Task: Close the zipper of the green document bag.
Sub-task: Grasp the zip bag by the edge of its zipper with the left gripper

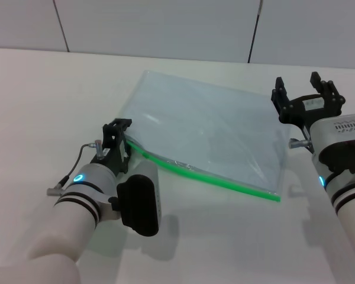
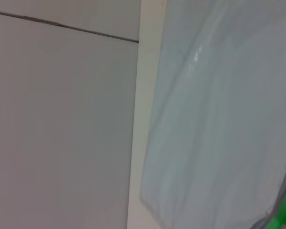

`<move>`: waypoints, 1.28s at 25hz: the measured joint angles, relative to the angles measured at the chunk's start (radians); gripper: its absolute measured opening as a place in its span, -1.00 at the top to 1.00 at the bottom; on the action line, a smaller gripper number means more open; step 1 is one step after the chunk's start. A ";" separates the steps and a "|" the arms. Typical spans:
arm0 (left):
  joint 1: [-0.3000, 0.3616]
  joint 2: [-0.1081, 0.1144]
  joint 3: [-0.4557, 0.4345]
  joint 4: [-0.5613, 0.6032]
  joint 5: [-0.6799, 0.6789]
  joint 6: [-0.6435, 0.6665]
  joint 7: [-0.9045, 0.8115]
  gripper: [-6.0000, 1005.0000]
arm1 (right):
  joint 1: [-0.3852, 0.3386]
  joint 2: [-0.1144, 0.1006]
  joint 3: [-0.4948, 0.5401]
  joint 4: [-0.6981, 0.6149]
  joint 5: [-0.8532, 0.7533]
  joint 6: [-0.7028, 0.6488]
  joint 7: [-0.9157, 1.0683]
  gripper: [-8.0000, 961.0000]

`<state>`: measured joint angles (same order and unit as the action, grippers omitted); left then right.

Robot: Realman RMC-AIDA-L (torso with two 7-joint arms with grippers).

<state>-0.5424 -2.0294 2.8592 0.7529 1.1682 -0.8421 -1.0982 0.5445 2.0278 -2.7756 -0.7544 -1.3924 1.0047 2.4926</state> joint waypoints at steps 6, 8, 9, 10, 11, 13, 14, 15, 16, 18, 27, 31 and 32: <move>0.001 0.000 0.000 0.006 0.001 0.001 0.000 0.26 | 0.000 0.000 -0.014 -0.001 -0.002 0.004 0.000 -0.43; 0.001 0.000 0.000 0.006 0.002 0.001 0.000 0.38 | 0.000 0.000 -0.020 -0.002 -0.002 0.011 0.000 -0.43; 0.001 0.000 0.000 0.006 0.004 0.000 0.000 0.39 | 0.000 0.000 -0.023 -0.002 -0.002 0.013 0.000 -0.43; 0.002 0.000 0.000 0.007 0.006 -0.001 0.000 0.40 | 0.000 0.000 -0.025 -0.002 -0.001 0.015 0.000 -0.43; 0.003 0.000 0.000 0.007 0.011 -0.003 0.000 0.42 | 0.000 0.000 -0.026 -0.002 -0.001 0.017 0.000 -0.43; 0.007 0.000 0.000 0.010 0.030 -0.006 0.000 0.44 | 0.000 0.000 -0.027 -0.002 -0.001 0.020 0.000 -0.43; 0.008 0.000 0.000 0.011 0.036 -0.006 0.000 0.45 | -0.001 0.000 -0.027 -0.002 -0.001 0.021 0.000 -0.43; 0.011 -0.001 0.000 0.015 0.047 -0.006 0.000 0.50 | -0.001 0.000 -0.027 -0.002 0.000 0.021 0.000 -0.43; 0.013 -0.001 0.000 0.020 0.055 -0.007 0.000 0.54 | -0.001 0.000 -0.027 -0.002 0.000 0.021 0.000 -0.43; 0.018 0.000 0.000 0.031 0.067 -0.009 0.000 0.63 | -0.003 0.000 -0.027 -0.002 0.002 0.022 0.000 -0.43; 0.021 0.001 0.000 0.043 0.078 -0.021 -0.051 0.87 | -0.006 -0.001 -0.084 -0.007 -0.003 0.023 0.000 -0.43; 0.022 0.003 0.000 0.047 0.096 -0.056 -0.104 0.88 | -0.013 -0.003 -0.100 -0.021 -0.020 0.021 -0.025 -0.42; 0.022 0.003 0.000 0.048 0.105 -0.066 -0.117 0.88 | -0.017 -0.003 -0.101 -0.027 -0.027 0.019 -0.040 -0.42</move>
<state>-0.5200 -2.0260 2.8590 0.8012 1.2729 -0.9084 -1.2151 0.5279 2.0245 -2.8762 -0.7818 -1.4196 1.0234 2.4528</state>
